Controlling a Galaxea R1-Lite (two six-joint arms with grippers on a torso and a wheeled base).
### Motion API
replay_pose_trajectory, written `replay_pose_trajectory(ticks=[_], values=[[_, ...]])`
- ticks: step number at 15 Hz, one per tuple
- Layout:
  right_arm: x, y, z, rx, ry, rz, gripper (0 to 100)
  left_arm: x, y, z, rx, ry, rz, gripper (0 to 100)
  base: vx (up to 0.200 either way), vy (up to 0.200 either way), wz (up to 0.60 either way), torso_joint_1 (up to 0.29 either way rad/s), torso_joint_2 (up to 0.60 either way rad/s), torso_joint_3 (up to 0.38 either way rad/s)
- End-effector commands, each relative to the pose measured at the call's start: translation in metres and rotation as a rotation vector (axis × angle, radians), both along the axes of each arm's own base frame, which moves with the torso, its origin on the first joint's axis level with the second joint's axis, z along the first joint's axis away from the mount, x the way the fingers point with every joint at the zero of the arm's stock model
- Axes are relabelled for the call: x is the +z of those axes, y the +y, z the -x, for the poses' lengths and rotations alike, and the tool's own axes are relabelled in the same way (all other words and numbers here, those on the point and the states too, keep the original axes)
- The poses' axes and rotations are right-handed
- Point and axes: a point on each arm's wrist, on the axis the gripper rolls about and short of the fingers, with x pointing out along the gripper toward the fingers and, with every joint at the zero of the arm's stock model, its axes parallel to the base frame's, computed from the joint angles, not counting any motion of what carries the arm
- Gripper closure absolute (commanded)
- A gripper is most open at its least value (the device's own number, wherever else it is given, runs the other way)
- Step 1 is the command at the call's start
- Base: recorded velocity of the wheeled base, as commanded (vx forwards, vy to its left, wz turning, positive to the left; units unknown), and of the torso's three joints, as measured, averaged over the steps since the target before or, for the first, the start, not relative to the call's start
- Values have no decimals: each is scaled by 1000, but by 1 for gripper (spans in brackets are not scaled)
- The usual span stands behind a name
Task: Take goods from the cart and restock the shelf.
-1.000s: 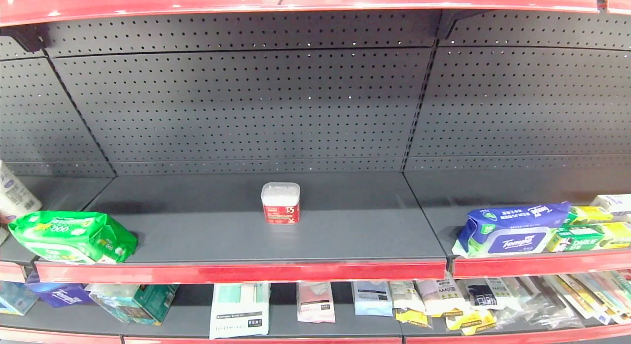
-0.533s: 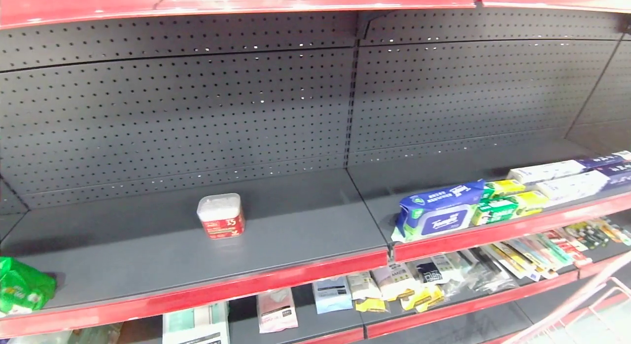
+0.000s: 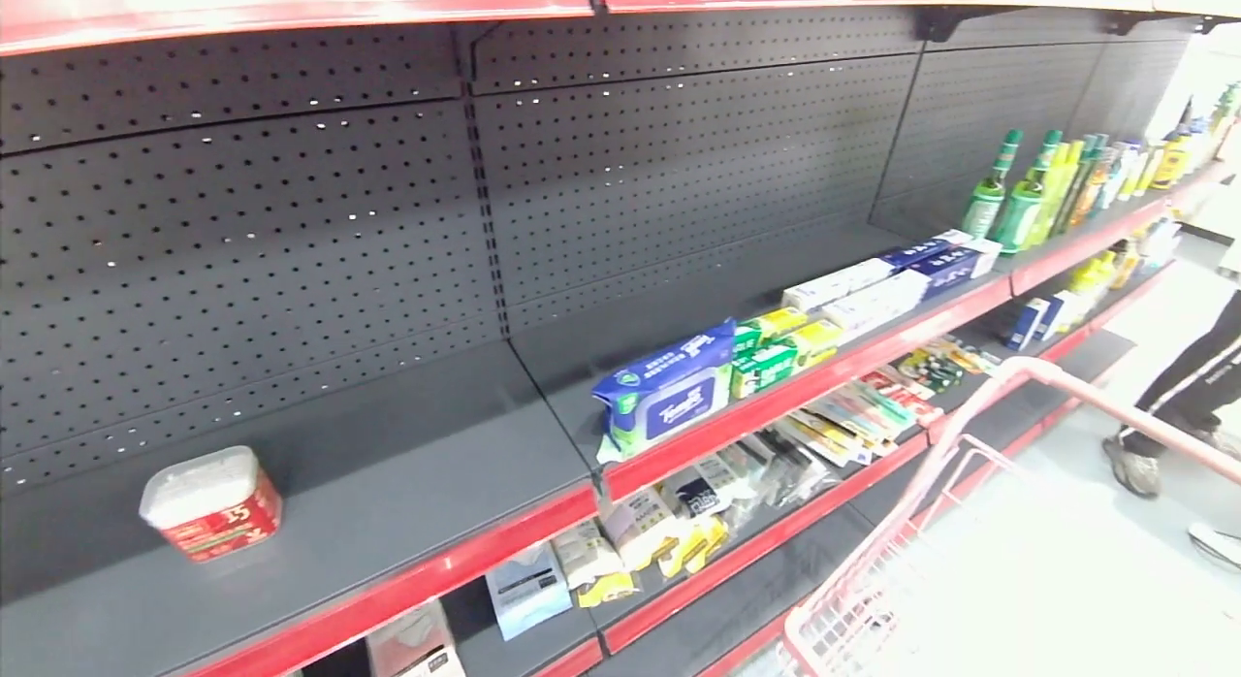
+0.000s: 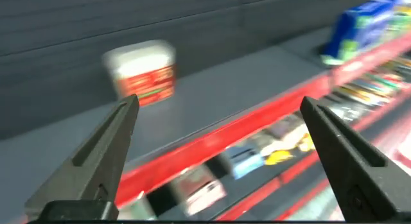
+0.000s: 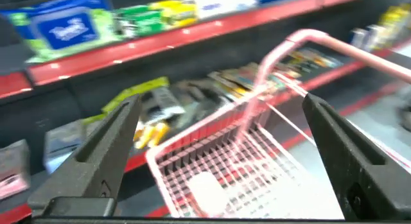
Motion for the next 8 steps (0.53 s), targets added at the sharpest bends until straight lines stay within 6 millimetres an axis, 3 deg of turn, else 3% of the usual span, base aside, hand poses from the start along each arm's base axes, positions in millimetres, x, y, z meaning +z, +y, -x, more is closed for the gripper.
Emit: replay_pose_trajectory(ticks=[1,6,8], values=[[0,0,0,-1,1,1,0,0,0,0,-1,-1,0,0,0,0,-600,-2,7,-2],[0,0,0,-1,1,0,0,0,0,0,-1,-1,0,0,0,0,-600,4,0,4],[0,0,0,-1,1,0,0,0,0,0,-1,-1,0,0,0,0,0,0,0,0]])
